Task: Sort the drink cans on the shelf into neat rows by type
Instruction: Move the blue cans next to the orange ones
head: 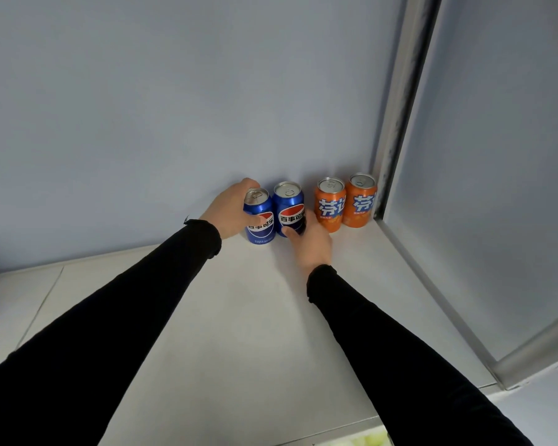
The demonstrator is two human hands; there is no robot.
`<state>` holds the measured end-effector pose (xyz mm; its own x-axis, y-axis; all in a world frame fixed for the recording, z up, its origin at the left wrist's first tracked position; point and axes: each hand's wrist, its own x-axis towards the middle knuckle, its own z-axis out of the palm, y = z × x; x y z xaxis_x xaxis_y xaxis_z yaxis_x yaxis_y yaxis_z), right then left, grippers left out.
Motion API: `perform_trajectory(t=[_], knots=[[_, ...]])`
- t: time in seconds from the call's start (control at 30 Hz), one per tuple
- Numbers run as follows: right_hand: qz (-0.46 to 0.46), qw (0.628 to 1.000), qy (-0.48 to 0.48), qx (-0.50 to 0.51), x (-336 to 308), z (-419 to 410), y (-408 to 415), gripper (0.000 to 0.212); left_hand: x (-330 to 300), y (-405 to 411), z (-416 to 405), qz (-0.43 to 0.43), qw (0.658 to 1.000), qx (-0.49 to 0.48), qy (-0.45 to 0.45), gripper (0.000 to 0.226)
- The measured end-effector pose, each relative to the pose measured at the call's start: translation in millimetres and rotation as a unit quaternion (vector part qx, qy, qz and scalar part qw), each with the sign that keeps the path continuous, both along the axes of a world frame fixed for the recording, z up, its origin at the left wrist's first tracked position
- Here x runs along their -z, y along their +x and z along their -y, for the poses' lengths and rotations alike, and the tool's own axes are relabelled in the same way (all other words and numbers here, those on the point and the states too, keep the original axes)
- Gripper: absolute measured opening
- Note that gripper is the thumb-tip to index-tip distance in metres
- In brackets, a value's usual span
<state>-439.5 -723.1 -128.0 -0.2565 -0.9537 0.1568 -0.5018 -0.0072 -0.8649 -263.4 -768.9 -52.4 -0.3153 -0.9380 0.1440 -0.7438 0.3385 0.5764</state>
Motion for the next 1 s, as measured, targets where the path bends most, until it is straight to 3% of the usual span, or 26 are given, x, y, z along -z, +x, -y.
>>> perform_trajectory(t=[0.23, 0.33, 0.5, 0.7, 1.0], knots=[[-0.002, 1.000, -0.016, -0.021, -12, -20, -6, 0.052, 4, 10, -24, -0.050, 0.998, -0.031, 0.039, 0.095], [-0.030, 0.997, -0.074, -0.011, -18, -45, -5, 0.052, 9, 30, -54, -0.043, 0.995, -0.085, -0.012, 0.079], [-0.184, 0.973, -0.108, -0.092, -22, -73, 32, 0.046, 16, 82, -115, 0.043, 0.990, -0.093, -0.098, 0.037], [-0.267, 0.929, -0.122, -0.225, -34, -112, 121, 0.039, 22, 165, -196, 0.096, 0.975, -0.165, -0.114, 0.036], [-0.241, 0.900, -0.131, -0.339, -29, -213, 304, 0.044, 23, 330, -336, 0.103, 0.956, -0.257, -0.094, 0.041]])
